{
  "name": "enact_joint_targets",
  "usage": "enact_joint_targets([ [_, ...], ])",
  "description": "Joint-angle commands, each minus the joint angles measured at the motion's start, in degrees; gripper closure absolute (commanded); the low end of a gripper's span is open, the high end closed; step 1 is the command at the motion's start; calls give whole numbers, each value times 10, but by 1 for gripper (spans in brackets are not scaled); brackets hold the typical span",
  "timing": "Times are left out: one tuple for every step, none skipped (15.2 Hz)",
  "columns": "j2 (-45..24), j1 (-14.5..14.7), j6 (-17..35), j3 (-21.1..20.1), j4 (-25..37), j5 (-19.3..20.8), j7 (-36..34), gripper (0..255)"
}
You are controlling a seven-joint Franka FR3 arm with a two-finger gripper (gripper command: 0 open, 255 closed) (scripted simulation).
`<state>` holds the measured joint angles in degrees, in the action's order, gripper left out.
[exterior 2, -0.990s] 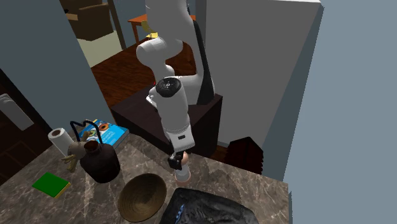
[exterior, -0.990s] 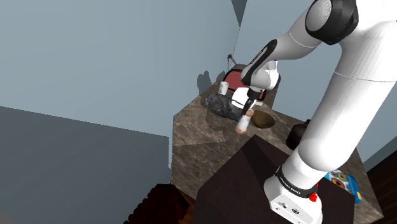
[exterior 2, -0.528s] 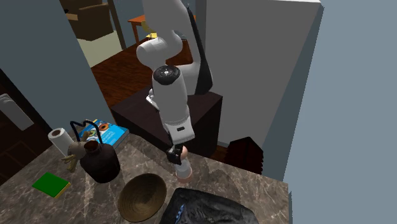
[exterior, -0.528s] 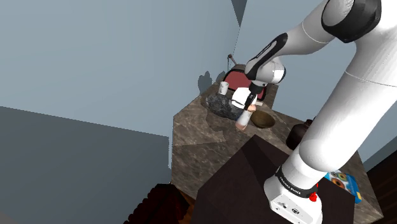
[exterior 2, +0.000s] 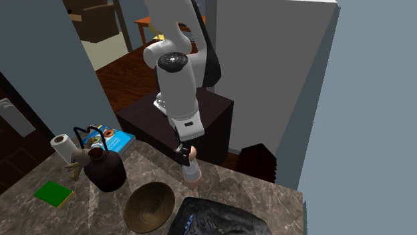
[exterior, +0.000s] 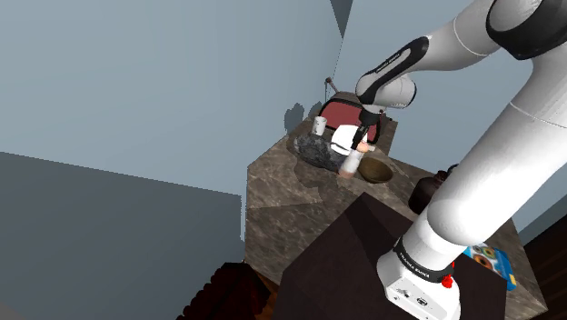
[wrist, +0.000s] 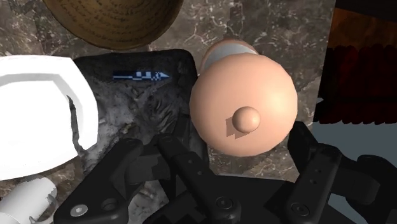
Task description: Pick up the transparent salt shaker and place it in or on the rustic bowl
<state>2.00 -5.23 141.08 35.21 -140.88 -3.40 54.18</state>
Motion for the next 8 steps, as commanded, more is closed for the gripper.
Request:
enact_joint_targets([
  [16, -2, -17, 0, 4, 16, -12, 255],
  [23, -2, -26, -1, 7, 22, -17, 255],
  [30, -3, -34, -2, 9, 28, -21, 255],
  [37, -4, -42, -3, 12, 34, -26, 255],
  [43, -5, -50, -4, 15, 39, -30, 255],
  [50, -6, -58, -5, 18, 44, -34, 255],
  [56, -7, -67, -6, 21, 49, -38, 255],
  [62, -7, -75, -8, 24, 53, -41, 255],
])
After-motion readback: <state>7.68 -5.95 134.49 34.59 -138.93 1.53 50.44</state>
